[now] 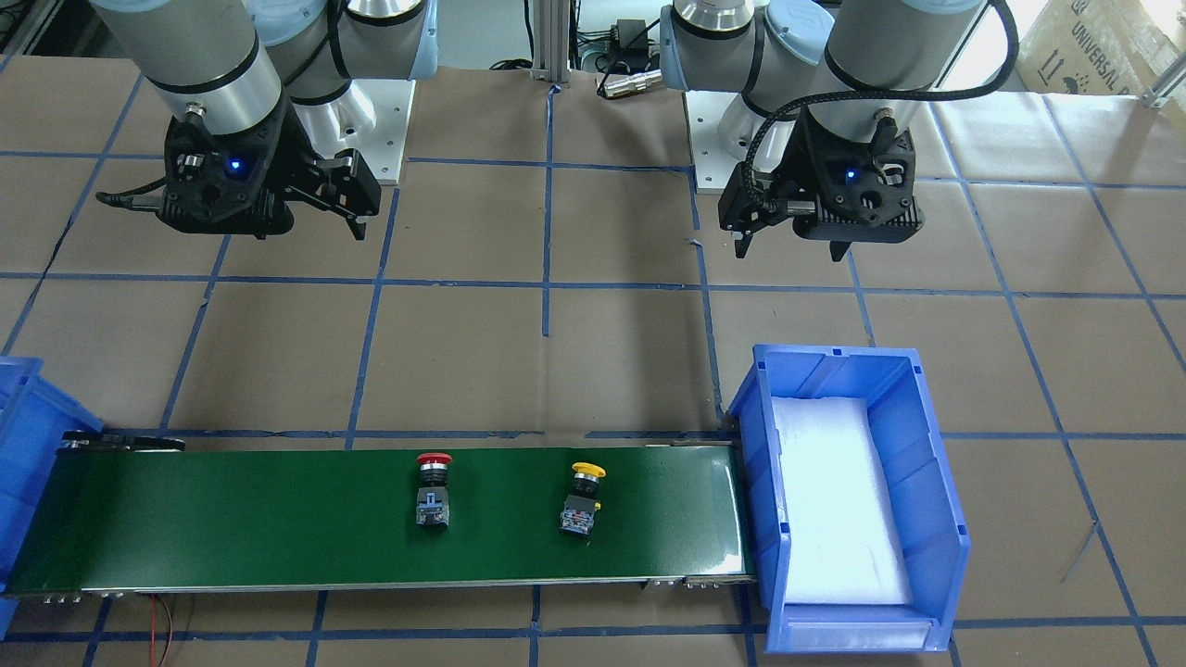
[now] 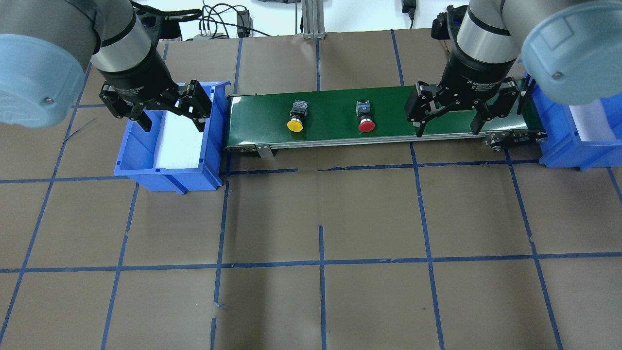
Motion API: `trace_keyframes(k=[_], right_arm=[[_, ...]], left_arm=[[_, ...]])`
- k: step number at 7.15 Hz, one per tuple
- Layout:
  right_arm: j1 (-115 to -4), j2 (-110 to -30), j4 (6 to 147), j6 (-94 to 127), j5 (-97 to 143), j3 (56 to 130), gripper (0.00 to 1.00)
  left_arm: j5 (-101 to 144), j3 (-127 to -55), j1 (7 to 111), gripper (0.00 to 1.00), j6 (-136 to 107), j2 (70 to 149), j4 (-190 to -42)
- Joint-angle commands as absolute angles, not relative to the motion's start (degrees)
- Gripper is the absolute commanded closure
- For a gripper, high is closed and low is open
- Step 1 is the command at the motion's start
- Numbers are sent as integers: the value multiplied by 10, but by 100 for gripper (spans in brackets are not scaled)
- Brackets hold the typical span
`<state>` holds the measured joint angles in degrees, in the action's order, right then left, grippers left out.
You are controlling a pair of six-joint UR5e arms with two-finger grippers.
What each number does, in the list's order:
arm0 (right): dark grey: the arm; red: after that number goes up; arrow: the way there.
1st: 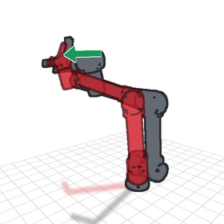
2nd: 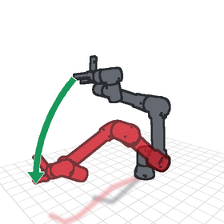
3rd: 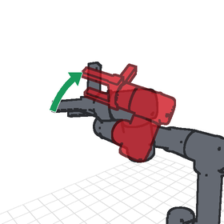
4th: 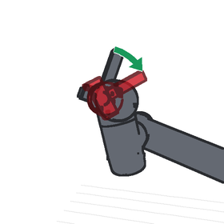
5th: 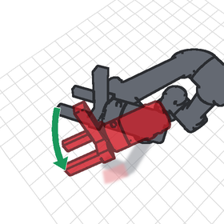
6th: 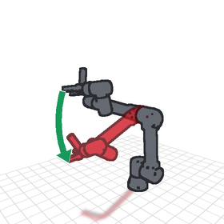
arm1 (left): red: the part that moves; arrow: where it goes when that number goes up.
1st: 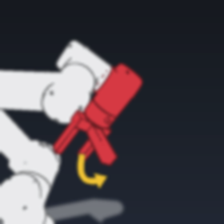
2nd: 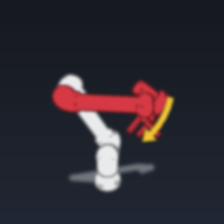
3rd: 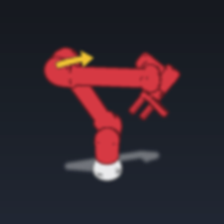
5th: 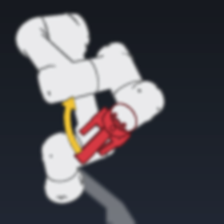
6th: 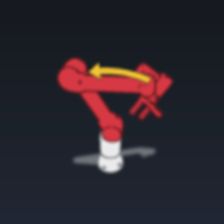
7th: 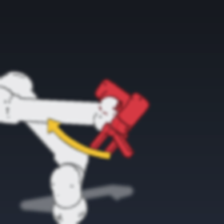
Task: Transport two buttons from left to right
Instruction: 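Withdraw the left gripper above its bin while the belt carries the buttons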
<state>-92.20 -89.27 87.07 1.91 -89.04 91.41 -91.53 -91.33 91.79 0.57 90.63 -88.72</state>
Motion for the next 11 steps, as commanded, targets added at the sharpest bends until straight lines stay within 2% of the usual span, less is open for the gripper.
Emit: trace_keyframes(k=[1, 11], right_arm=[[-922, -893, 873, 19, -889, 914, 0], [-920, -886, 897, 19, -889, 911, 0]], left_arm=[[-914, -915, 918, 0, 8, 905, -888], [-914, -914, 911, 0, 8, 905, -888]])
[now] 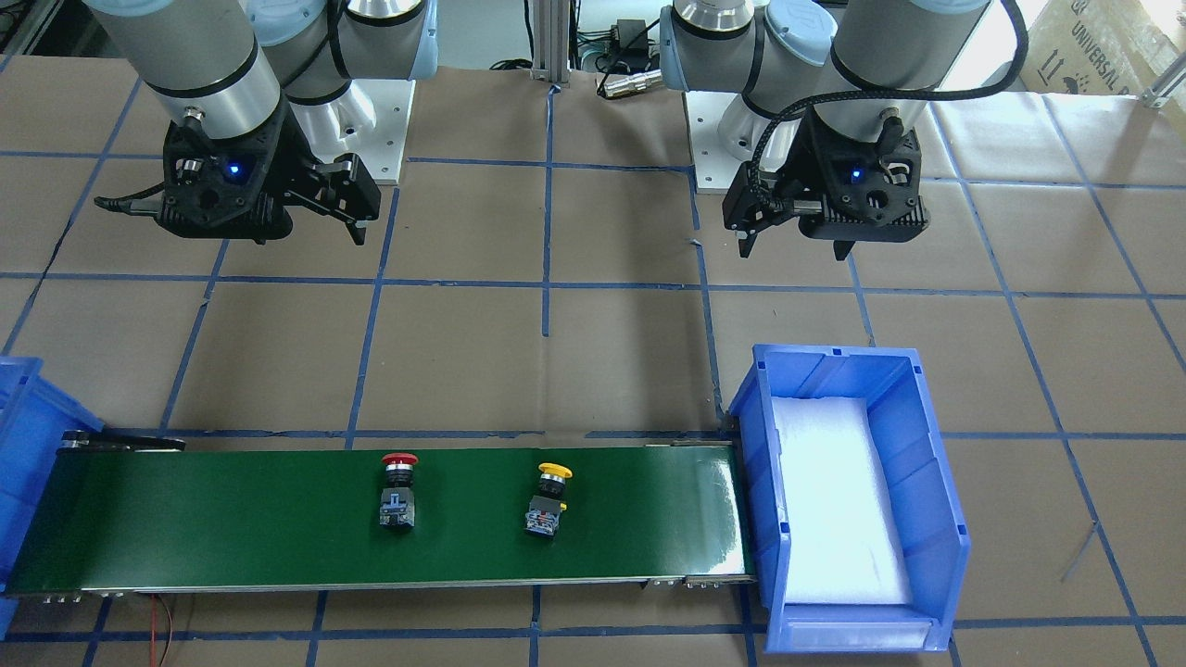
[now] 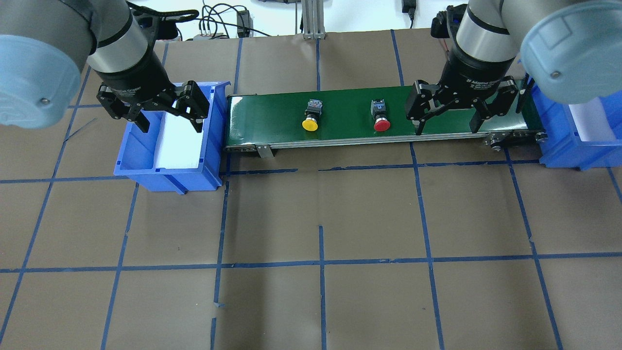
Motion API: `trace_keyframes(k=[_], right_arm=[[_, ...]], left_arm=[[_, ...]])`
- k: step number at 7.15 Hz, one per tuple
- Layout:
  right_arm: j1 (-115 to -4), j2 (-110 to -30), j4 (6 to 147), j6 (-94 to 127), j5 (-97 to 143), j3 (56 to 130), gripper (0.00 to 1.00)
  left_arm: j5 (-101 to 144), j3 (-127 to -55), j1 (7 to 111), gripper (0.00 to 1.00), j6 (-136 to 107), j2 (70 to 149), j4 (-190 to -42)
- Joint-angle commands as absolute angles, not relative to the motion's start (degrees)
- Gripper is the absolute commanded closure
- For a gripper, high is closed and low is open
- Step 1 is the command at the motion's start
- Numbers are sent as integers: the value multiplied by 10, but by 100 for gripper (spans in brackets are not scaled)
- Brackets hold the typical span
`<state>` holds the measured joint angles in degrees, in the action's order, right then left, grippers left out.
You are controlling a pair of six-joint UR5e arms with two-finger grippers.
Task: Transport two buttons from left to right
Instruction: 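Withdraw the left gripper above its bin while the belt carries the buttons, then lower the right gripper onto the red button on the belt and grasp it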
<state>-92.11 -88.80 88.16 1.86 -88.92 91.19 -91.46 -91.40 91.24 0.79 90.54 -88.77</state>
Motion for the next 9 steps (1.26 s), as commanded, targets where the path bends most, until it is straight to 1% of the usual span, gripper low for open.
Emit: trace_keyframes(k=[1, 3, 5, 6, 8, 9], right_arm=[[-920, -863, 908, 20, -889, 909, 0], [-920, -812, 946, 20, -888, 906, 0], [-920, -740, 1037, 18, -889, 904, 0], [-920, -727, 1049, 19, -889, 904, 0], [-919, -668, 1103, 20, -888, 904, 0], [-919, -659, 1129, 20, -888, 904, 0]], left_arm=[[-914, -913, 912, 0, 8, 908, -888], [-914, -914, 912, 0, 8, 906, -888], [-915, -914, 912, 0, 9, 905, -888], [-915, -914, 912, 0, 9, 905, -888], [-915, -914, 912, 0, 9, 905, -888], [-915, -914, 912, 0, 9, 905, -888]])
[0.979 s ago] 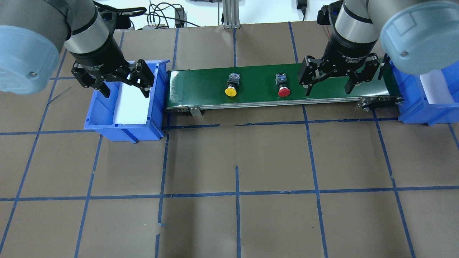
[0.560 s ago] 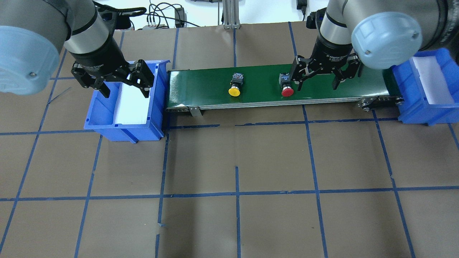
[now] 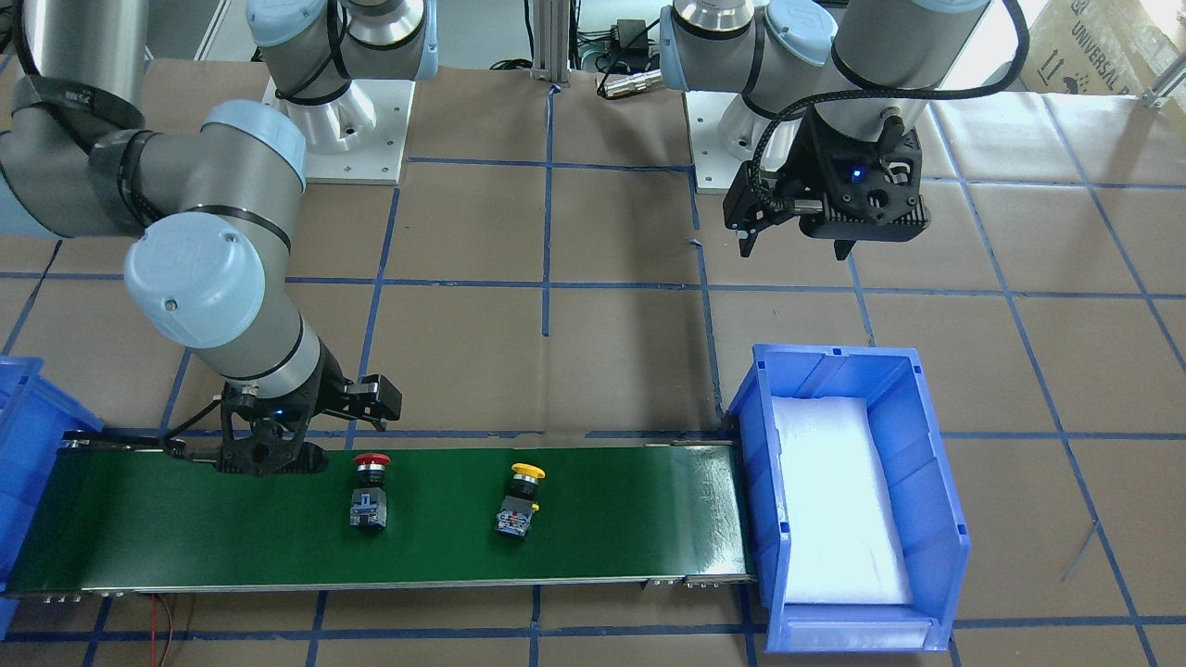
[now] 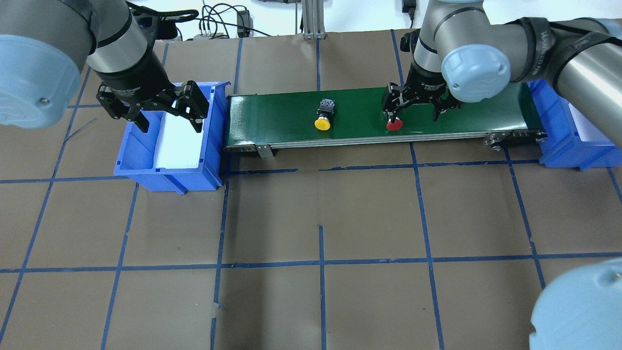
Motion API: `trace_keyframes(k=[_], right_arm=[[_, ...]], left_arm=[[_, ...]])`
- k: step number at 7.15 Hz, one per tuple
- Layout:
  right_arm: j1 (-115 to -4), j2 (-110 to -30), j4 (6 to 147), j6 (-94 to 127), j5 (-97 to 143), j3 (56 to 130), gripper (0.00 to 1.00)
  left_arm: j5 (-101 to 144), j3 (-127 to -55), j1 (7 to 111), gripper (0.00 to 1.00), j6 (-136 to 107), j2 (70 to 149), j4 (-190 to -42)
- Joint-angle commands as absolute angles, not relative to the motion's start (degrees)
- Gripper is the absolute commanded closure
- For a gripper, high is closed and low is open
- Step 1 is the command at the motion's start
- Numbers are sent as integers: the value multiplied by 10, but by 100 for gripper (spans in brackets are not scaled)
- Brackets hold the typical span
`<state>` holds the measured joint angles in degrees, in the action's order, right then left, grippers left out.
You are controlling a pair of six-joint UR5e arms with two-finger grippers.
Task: Transport two buttons from left to right
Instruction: 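Lower the right gripper onto the red button on the belt and grasp it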
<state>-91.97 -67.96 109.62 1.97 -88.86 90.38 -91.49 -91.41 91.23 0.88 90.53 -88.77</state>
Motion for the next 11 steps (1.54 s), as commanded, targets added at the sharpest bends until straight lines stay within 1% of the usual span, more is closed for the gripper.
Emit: trace_keyframes(k=[1, 3, 5, 6, 7, 8, 9, 11], right_arm=[[-919, -644, 1129, 20, -887, 902, 0], [-918, -621, 1127, 20, -890, 873, 0], [-917, -610, 1128, 20, -889, 871, 1], [-917, -606, 1129, 20, -890, 872, 6], [-916, -597, 1128, 17, -893, 871, 45], [-914, -598, 1126, 17, -897, 868, 75], [-914, -602, 1122, 17, -898, 861, 84], [-897, -604, 1118, -9, -923, 829, 86]], left_arm=[[-915, -914, 912, 0, 9, 905, -888], [-915, -914, 912, 0, 9, 905, -888], [-914, -914, 912, 0, 9, 906, -888], [-914, -914, 912, 0, 9, 906, -888], [-914, -913, 912, 0, 8, 908, -888], [-914, -913, 912, 0, 8, 911, -886], [-914, -908, 912, 0, 8, 913, -884], [-915, -911, 912, 0, 8, 911, -885]])
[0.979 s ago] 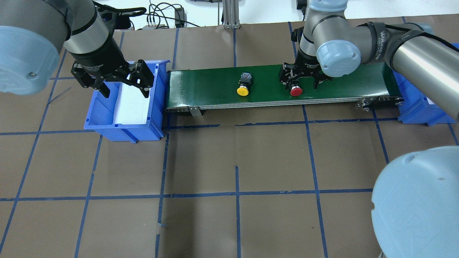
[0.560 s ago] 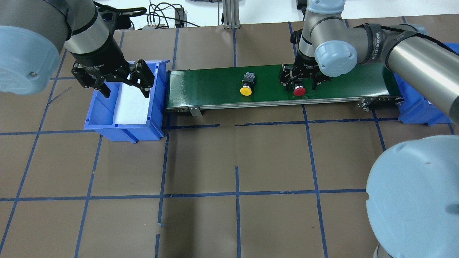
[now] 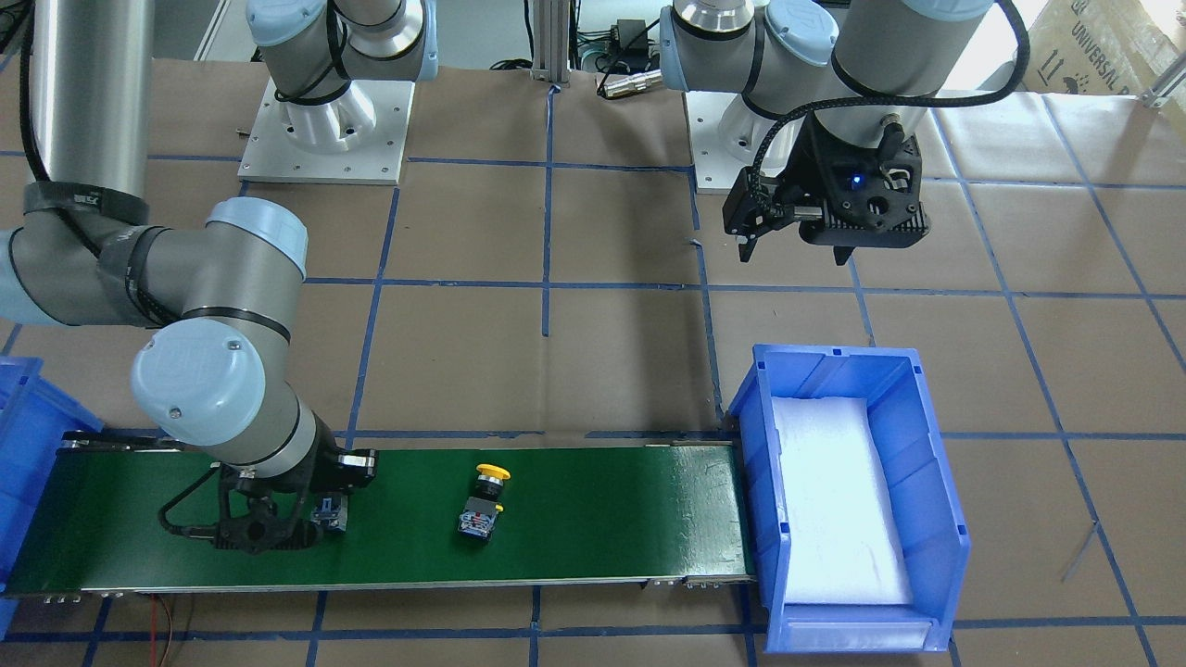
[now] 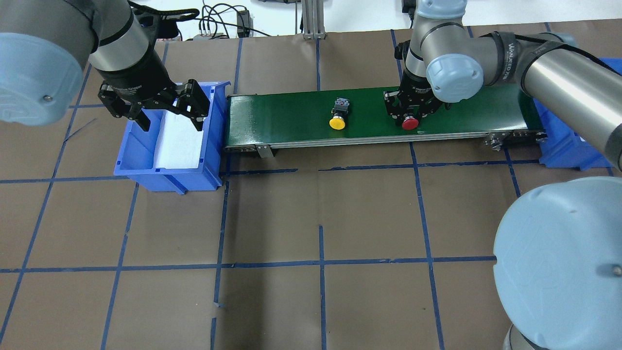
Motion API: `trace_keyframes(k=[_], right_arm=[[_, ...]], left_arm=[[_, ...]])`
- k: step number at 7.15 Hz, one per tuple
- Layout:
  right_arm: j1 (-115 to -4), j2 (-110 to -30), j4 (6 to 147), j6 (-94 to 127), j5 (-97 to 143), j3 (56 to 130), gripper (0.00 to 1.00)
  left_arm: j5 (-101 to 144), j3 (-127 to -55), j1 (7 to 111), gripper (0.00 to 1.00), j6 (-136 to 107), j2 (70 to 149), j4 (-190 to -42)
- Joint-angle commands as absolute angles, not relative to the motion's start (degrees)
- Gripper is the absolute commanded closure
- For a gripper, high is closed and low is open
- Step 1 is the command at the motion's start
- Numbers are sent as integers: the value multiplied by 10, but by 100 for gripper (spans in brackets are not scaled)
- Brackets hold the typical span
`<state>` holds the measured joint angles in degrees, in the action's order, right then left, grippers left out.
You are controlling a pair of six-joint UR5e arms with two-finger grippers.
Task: Transport two buttons from left to right
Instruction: 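Lift the red button and place it into the blue bin near the right arm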
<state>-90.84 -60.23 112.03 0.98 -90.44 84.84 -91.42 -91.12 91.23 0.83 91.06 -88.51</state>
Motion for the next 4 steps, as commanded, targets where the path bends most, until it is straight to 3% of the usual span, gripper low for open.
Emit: trace_keyframes(k=[1, 4], right_arm=[[-874, -606, 1089, -39, -933, 811, 89], [-786, -628, 1013, -129, -933, 752, 90]], left_arm=[[-916, -914, 911, 0, 9, 908, -885], [-912, -899, 911, 0, 4, 920, -885]])
